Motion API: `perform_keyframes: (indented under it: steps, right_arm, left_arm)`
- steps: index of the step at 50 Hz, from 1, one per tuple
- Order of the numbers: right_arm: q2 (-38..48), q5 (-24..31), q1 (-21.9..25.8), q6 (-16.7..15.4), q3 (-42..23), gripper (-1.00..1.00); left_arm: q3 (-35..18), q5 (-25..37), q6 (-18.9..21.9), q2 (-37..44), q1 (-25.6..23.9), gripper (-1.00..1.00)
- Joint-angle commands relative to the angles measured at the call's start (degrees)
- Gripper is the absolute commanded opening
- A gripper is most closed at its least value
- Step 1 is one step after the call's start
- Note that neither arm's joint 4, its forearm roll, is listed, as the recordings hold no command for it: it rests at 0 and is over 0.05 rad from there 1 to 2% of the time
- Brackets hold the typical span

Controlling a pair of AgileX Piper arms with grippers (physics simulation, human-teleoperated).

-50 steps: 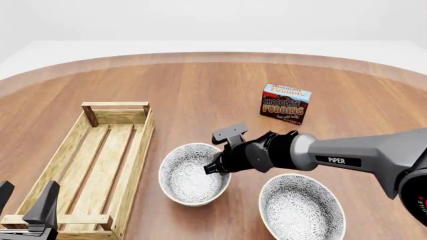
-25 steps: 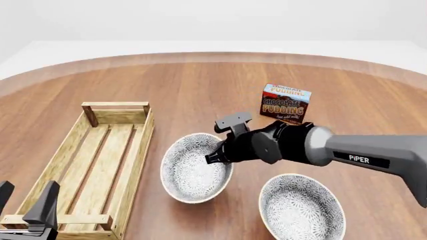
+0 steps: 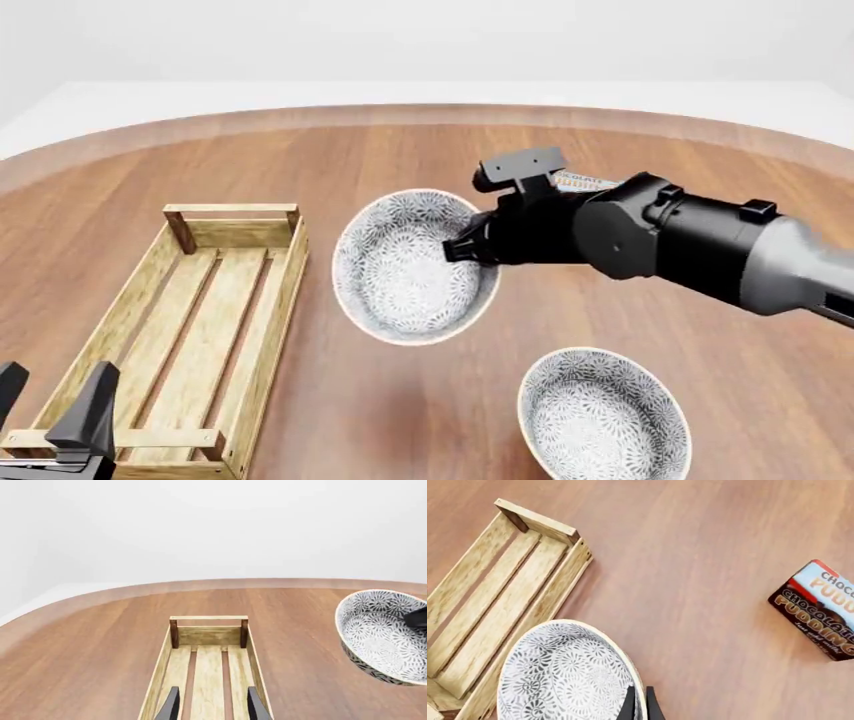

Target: Stack the left bowl on the right bowl and place them in the tray.

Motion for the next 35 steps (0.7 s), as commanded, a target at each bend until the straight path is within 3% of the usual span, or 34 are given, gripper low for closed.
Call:
perform_keyframes:
  steps: [1, 19, 35]
  right_arm:
    - [-8.96, 3.76, -4.78, 1.1, 1.22, -1.0]
    - [-26.2, 5.78, -13.53, 4.77, 14.22, -1.0]
    - [-35.86, 4.37, -15.98, 8.94, 23.62, -1.0]
  left_arm:
    - [0.0, 0.0, 0.0, 0.0, 0.0, 1.0]
    - [0.0, 0.0, 0.0, 0.0, 0.0, 1.0]
    - [0.0, 0.0, 0.0, 0.0, 0.0, 1.0]
